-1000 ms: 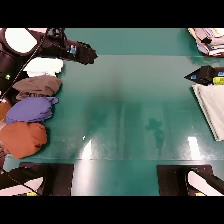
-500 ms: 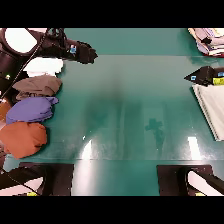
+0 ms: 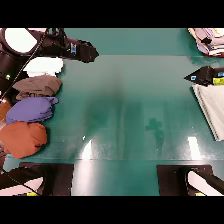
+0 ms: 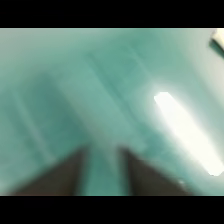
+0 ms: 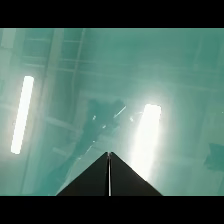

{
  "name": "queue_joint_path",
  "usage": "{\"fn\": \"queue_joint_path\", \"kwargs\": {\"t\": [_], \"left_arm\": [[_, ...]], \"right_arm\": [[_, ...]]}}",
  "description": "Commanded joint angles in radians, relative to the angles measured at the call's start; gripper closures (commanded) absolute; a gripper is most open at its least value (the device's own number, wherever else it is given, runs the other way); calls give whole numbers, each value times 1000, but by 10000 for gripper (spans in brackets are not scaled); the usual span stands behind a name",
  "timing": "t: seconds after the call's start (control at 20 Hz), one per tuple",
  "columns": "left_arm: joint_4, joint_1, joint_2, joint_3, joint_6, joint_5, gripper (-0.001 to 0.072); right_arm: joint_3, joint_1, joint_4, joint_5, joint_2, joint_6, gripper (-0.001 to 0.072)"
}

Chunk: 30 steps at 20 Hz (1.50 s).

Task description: Fold the shirts.

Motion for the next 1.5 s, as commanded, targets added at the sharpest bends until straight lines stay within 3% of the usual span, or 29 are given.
{"fn": "queue_joint_path", "kwargs": {"t": [0.0,0.15,0.55,1.05,1.1,1.2,1.25,1.45], "left_arm": [[261,6,-1,0,-57,41,209],[534,94,-28,0,-220,41,208],[521,442,-323,0,-244,180,199],[477,539,-560,10,-241,452,202],[477,539,-560,10,-241,469,242],[476,539,-560,18,-241,469,572],[475,539,-560,26,-241,456,679],[443,537,-521,134,-241,314,683]], "right_arm": [[0,1,0,1,1,0,696],[0,1,1,0,1,1,696],[0,1,1,1,1,1,696],[0,1,0,0,1,1,697],[0,1,0,0,1,1,696],[0,1,0,0,1,1,696],[0,1,0,0,1,1,696],[0,1,2,-10,1,1,696]]}}
